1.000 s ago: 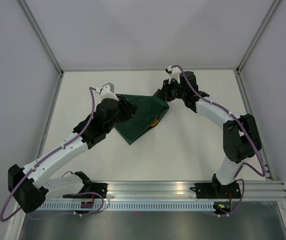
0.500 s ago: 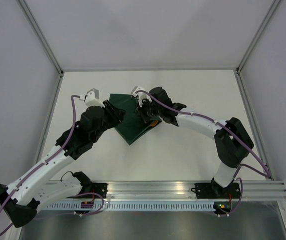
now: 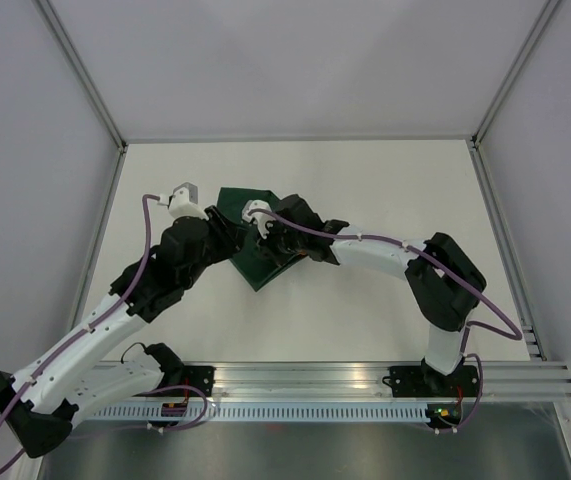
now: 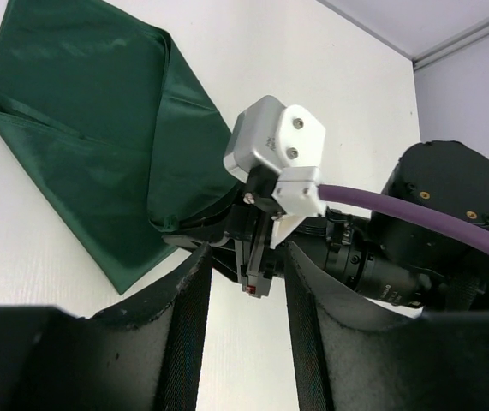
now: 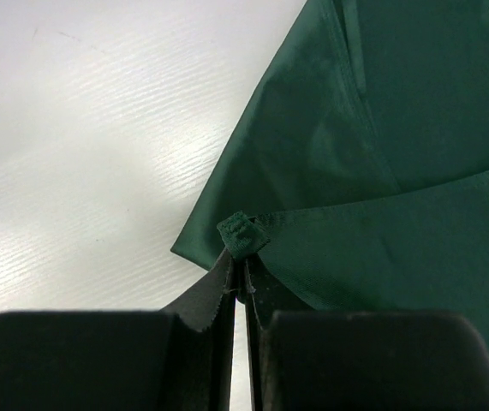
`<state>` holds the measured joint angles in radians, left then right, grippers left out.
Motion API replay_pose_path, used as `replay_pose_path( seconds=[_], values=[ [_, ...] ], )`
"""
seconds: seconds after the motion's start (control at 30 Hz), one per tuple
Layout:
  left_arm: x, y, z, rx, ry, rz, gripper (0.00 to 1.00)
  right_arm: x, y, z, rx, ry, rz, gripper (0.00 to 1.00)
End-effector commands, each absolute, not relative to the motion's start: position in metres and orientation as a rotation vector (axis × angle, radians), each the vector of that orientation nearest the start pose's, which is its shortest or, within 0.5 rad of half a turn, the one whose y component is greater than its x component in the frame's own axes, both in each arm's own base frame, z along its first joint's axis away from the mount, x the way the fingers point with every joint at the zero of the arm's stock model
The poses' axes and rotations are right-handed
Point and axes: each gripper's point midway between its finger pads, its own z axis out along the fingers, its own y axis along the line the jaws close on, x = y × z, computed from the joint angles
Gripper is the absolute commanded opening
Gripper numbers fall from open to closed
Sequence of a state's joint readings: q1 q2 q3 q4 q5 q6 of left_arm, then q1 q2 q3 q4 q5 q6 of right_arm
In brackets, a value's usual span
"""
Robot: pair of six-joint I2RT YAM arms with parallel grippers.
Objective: Fold the napkin, place the utensils inside, and roll it up
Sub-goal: Fold the napkin at the center of the board.
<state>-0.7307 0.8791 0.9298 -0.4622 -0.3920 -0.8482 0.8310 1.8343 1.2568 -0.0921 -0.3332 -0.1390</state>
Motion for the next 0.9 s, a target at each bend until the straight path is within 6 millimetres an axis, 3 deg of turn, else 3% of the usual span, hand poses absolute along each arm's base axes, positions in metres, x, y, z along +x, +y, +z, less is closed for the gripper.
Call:
replay_pose_path(
  seconds=[0.0, 0.1, 0.2, 0.57, 0.77, 0.87],
  values=[
    [0.253, -0.174, 0.267, -0.412, 1.952, -0.667, 0.45, 0.296, 0.401, 0.094, -1.252, 1.944, 0.714, 0.11],
    [0.252, -0.173, 0.265, -0.412, 1.955, -0.67, 0.45, 0.293, 0.402, 0.086, -1.272, 1.961, 0.715, 0.11],
    [0.251, -0.173, 0.265, -0.414, 1.952, -0.673, 0.46, 0.289, 0.402, 0.079, -1.289, 1.975, 0.724, 0.2],
    [0.252, -0.175, 0.266, -0.402, 1.955, -0.673, 0.48, 0.281, 0.414, 0.088, -1.315, 1.975, 0.792, 0.41],
    [0.254, -0.18, 0.263, -0.346, 1.979, -0.653, 0.51, 0.303, 0.406, 0.106, -1.217, 2.018, 0.788, 0.43],
    [0.258, -0.185, 0.253, -0.281, 2.01, -0.613, 0.53, 0.334, 0.381, 0.12, -1.101, 2.063, 0.787, 0.44]
  ],
)
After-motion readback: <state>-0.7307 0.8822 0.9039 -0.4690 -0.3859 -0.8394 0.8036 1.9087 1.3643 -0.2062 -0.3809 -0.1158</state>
